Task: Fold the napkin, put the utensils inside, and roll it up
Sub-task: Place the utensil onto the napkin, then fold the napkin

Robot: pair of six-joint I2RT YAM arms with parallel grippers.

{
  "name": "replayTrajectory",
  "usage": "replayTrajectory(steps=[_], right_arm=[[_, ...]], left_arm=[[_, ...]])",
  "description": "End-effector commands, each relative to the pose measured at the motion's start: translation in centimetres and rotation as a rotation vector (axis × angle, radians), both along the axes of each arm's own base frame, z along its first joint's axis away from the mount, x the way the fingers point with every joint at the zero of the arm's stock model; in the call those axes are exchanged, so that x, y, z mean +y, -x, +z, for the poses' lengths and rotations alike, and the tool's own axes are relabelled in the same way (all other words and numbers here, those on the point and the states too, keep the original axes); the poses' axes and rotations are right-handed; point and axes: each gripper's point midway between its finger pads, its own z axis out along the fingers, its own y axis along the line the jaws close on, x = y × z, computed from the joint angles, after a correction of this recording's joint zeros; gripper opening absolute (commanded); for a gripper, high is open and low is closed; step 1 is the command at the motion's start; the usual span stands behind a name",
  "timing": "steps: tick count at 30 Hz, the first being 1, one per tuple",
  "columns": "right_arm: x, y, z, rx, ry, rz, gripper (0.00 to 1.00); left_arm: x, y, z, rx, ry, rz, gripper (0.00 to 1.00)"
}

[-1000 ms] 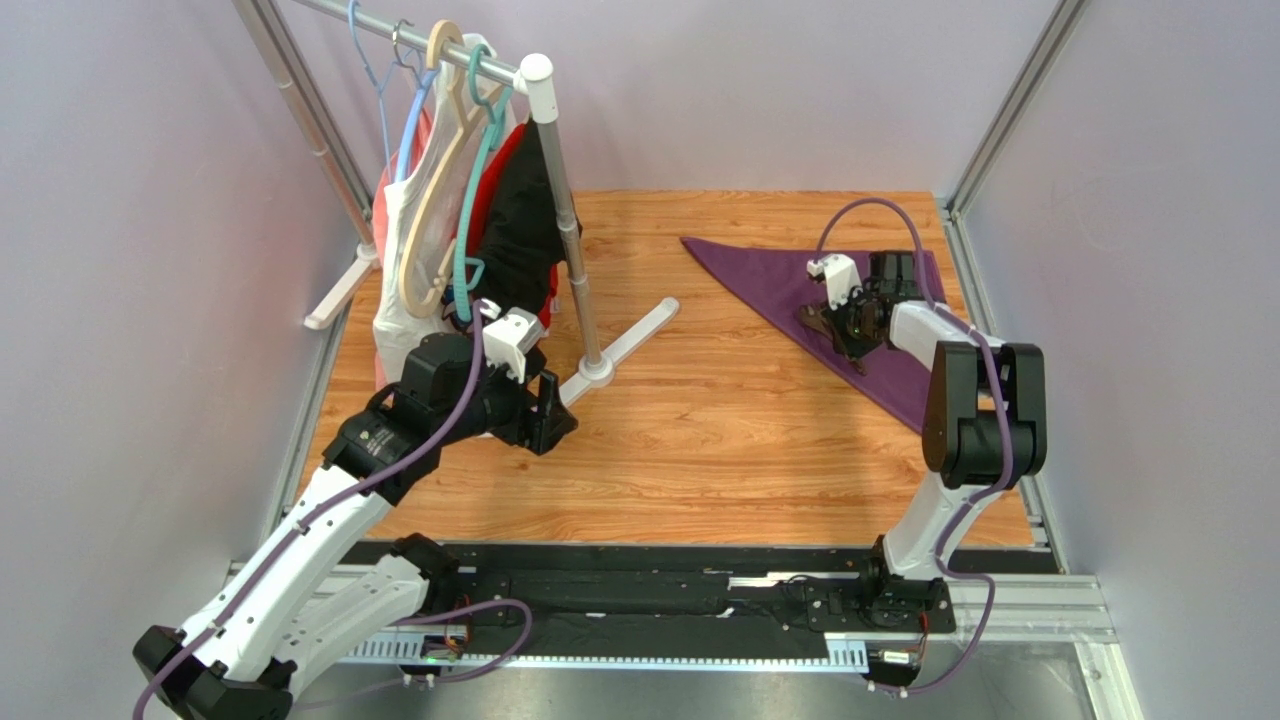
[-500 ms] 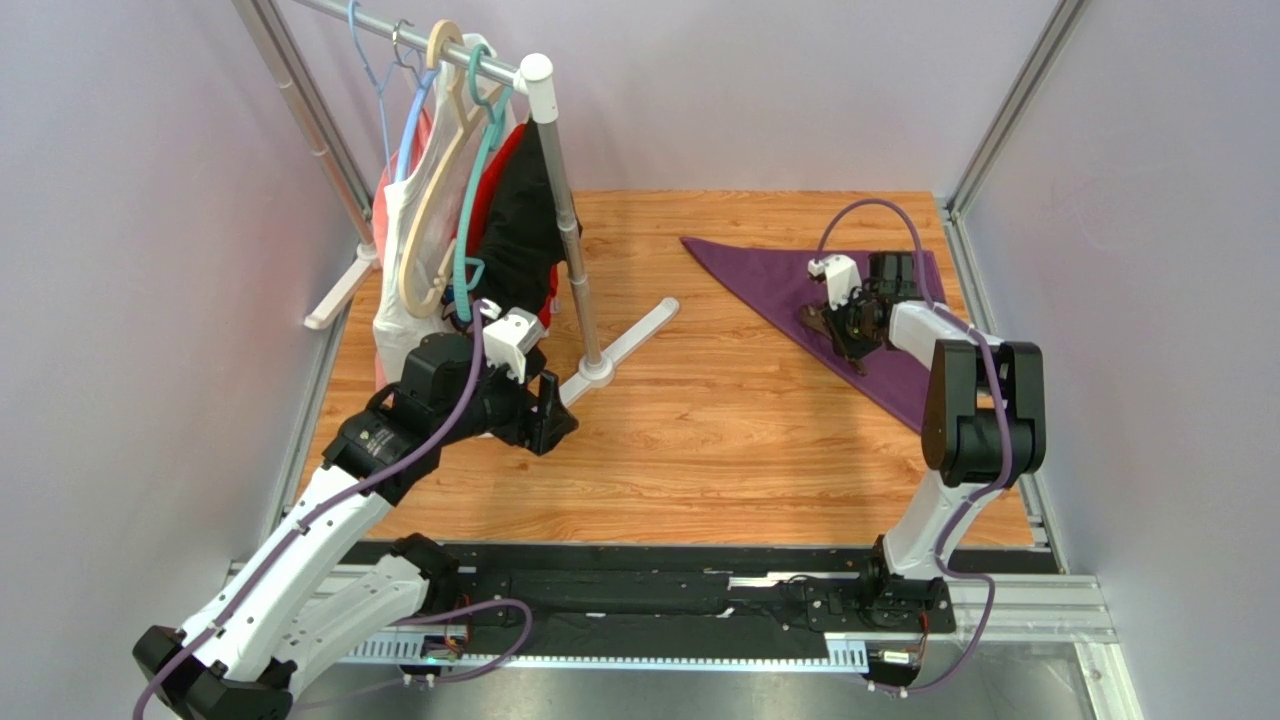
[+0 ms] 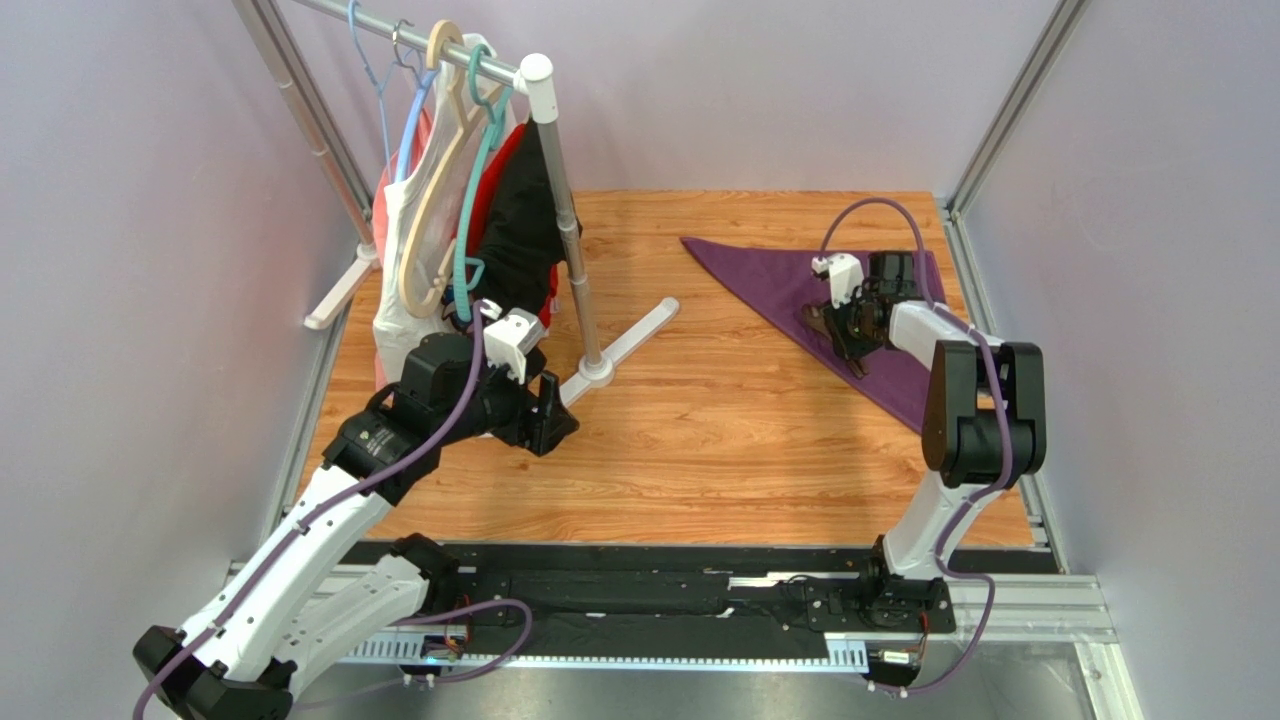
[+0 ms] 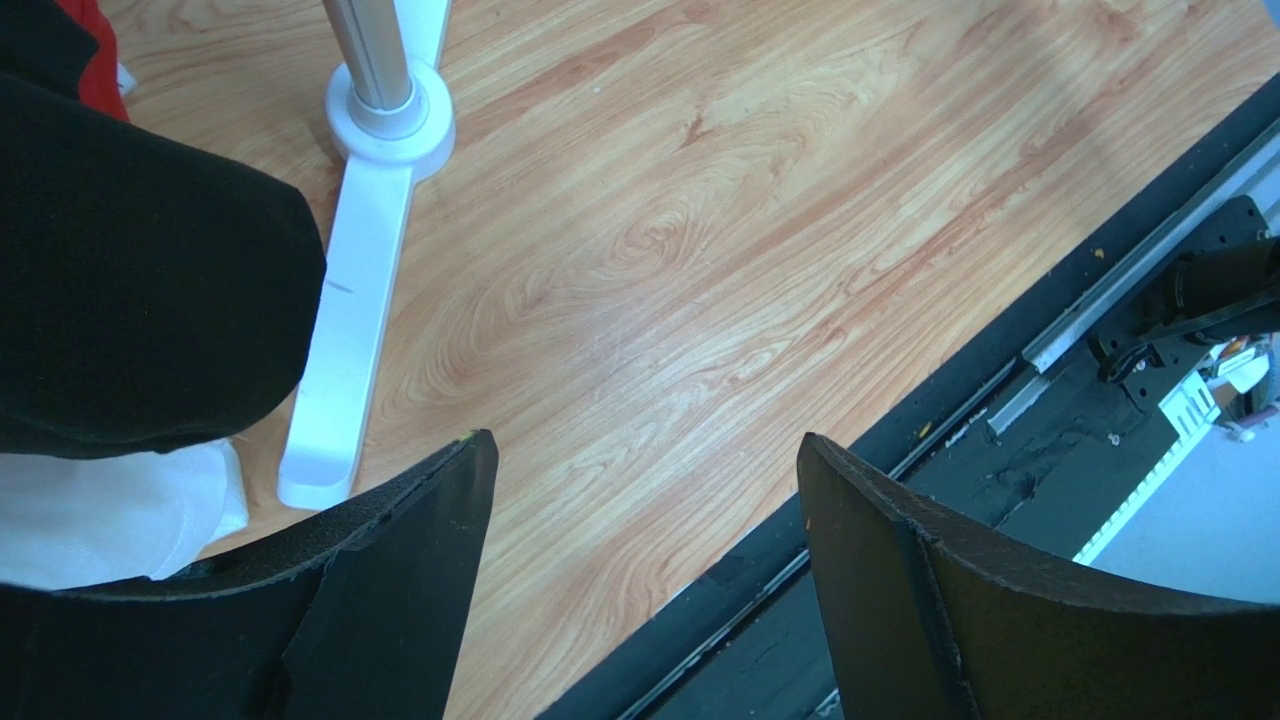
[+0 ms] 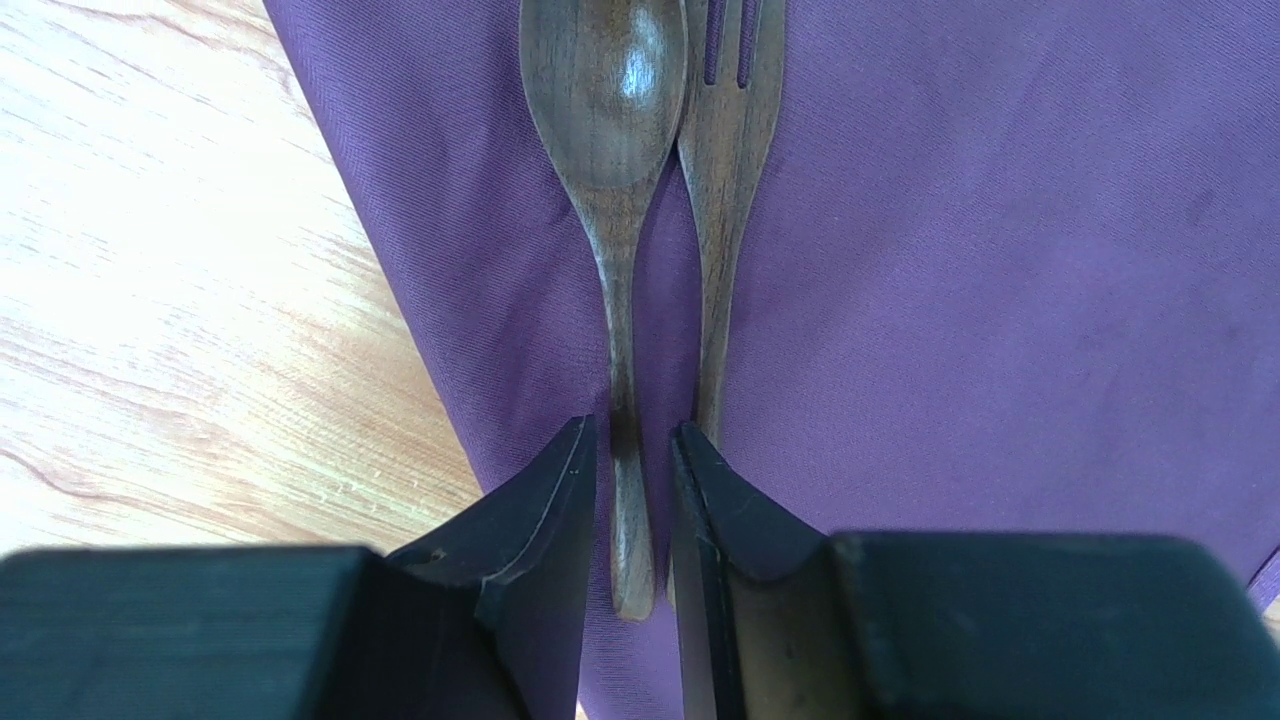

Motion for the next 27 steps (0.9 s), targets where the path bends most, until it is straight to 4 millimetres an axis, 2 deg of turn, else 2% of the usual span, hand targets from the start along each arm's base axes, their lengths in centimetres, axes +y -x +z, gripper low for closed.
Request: replayTrajectory(steps=[1,3,4,7,8,10,11,14,15,16,17,18,19,20,21,22,23,25,26,27], right_arm=[[0.6,-2.1,5.0,-0.136,-0.019,-0.012,0.27],[0.9,-2.1,6.5,-0.165,-0.036,-0.028,0.27],[1.0,-2.1,8.3,-0.209,-0.045,-0.033,0.27],[1.4,-1.7,11.1,-0.269,-0.095,-0.097,0.27],[1.4,-1.4,13.2,-0.316,-0.114,-0.119,0.27],[1.8,-0.4,15.0,-0.342,-0.182,-0.199,0.27],[1.9,0.5,17.0,-0.384,-0.213,-0.225,0.27],[2.8,2.9,18.4,-0.383,-0.340,-0.330,0.28],[3.1,4.1,19.8,-0.414,-0.371,-0.337,0.31],[3.4,4.8,20.4,-0.414,-0.440,-0.403,0.34],[3.4,5.8,19.5,-0.394,-0.463,-0.441,0.34],[3.5,6.8,20.5,-0.424,-0.498,-0.462,0.34],[3.7,7.3,20.5,-0.427,-0.519,-0.471,0.34],[3.9,8.1,19.4,-0.395,-0.543,-0.507,0.34],[3.1,8.7,20.0,-0.431,-0.540,-0.561,0.34],[2.5,9.0,19.5,-0.433,-0.542,-0.618,0.34],[1.9,9.5,18.7,-0.426,-0.567,-0.714,0.34],[1.9,10.1,18.4,-0.427,-0.614,-0.763,0.34],[2.3,10.3,18.2,-0.411,-0.652,-0.782,0.33],[2.5,10.7,17.0,-0.383,-0.656,-0.791,0.33]], left_arm=[[0.0,-0.4,0.8,-0.033,0.018,0.007,0.82],[0.0,-0.4,0.8,-0.033,0.019,0.007,0.82],[0.0,-0.4,0.8,-0.036,0.019,0.003,0.82],[0.1,-0.4,1.1,-0.051,0.024,0.008,0.80],[0.1,-0.4,1.2,-0.056,0.025,0.007,0.80],[0.0,-0.4,1.8,-0.081,0.038,0.003,0.79],[0.0,-0.3,2.0,-0.092,0.039,0.001,0.78],[-0.3,0.0,2.8,-0.136,0.031,-0.008,0.77],[-0.6,0.2,2.9,-0.140,0.029,-0.012,0.77],[-1.0,0.4,3.2,-0.146,0.027,-0.018,0.77],[-1.1,0.1,4.0,-0.171,0.019,0.009,0.77],[-2.8,1.2,4.1,-0.159,0.024,-0.044,0.77],[-3.5,1.4,4.3,-0.160,0.022,-0.050,0.77],[-3.9,1.1,5.4,-0.186,0.020,-0.025,0.77],[-5.6,1.6,5.1,-0.170,0.009,-0.053,0.77],[-6.5,1.6,5.9,-0.180,0.014,-0.053,0.77],[-7.6,0.8,5.2,-0.167,-0.008,-0.021,0.77],[-9.7,0.4,5.5,-0.152,0.015,-0.018,0.77],[-11.6,-0.6,4.6,-0.113,0.030,0.006,0.77],[-12.8,-1.0,4.5,-0.100,0.048,0.009,0.77]])
